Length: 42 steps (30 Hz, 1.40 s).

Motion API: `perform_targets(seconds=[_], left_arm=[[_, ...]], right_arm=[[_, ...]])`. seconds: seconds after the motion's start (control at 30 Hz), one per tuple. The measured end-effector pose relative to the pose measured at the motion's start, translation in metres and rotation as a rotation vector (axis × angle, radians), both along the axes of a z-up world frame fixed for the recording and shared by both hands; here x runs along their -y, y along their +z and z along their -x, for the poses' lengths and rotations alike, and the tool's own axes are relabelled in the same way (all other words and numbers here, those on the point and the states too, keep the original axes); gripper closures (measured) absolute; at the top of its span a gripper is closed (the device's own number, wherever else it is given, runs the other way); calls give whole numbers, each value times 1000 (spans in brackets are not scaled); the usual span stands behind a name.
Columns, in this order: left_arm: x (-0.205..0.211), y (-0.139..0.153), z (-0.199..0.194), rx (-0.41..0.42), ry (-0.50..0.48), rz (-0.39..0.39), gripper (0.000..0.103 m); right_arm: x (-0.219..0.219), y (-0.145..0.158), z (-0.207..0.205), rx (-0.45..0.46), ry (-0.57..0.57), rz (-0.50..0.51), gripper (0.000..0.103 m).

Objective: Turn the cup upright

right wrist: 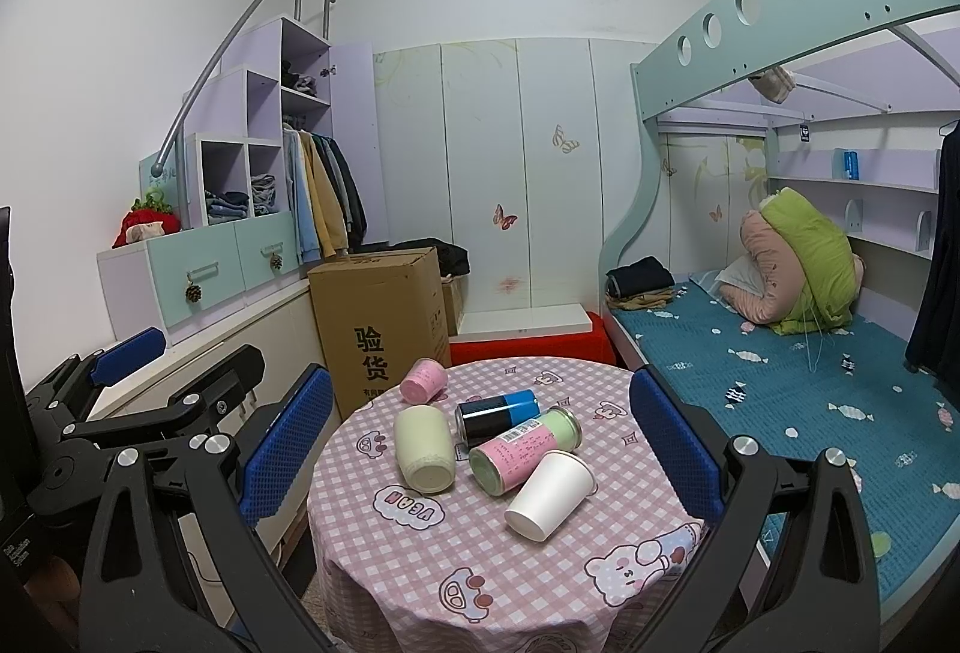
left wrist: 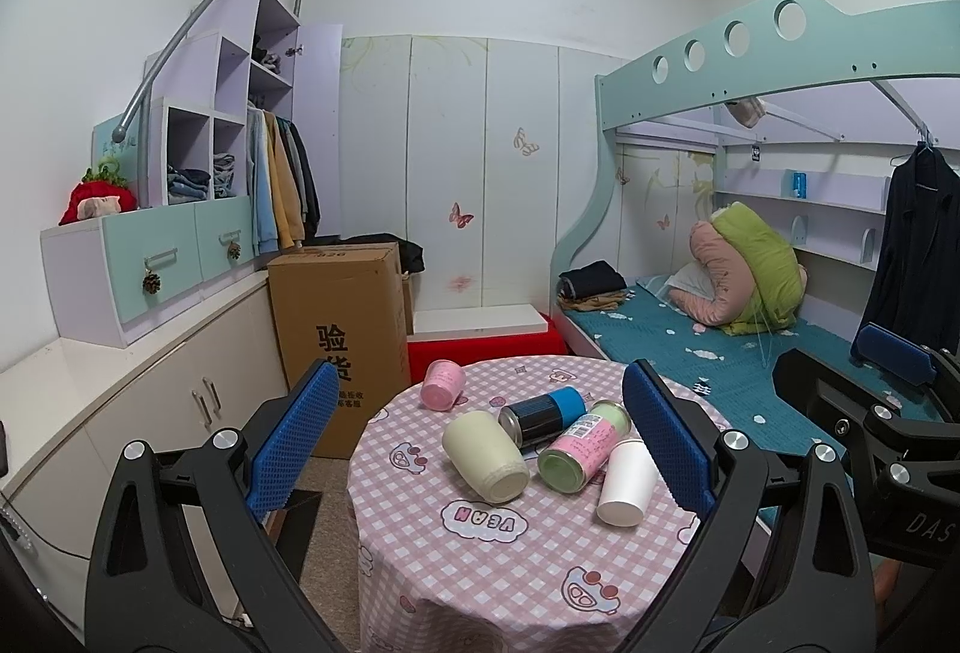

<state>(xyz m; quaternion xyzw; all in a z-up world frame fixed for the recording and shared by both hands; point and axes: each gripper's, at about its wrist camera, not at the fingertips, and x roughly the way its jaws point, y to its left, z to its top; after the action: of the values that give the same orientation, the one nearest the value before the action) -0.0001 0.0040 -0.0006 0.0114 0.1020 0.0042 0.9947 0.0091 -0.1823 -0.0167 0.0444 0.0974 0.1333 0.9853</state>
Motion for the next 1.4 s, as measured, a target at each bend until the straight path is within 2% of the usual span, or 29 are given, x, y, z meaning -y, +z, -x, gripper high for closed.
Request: perform_targets(seconds=[1.07,1.4], left_arm=[[3,0,-1,-6,-2,-3,7],[6,-5,-7,-8,-2,-6,7]], right_arm=[[0,4,1,-6,1,-4,7],[-3,-4,-2,-6,0,-4,7]])
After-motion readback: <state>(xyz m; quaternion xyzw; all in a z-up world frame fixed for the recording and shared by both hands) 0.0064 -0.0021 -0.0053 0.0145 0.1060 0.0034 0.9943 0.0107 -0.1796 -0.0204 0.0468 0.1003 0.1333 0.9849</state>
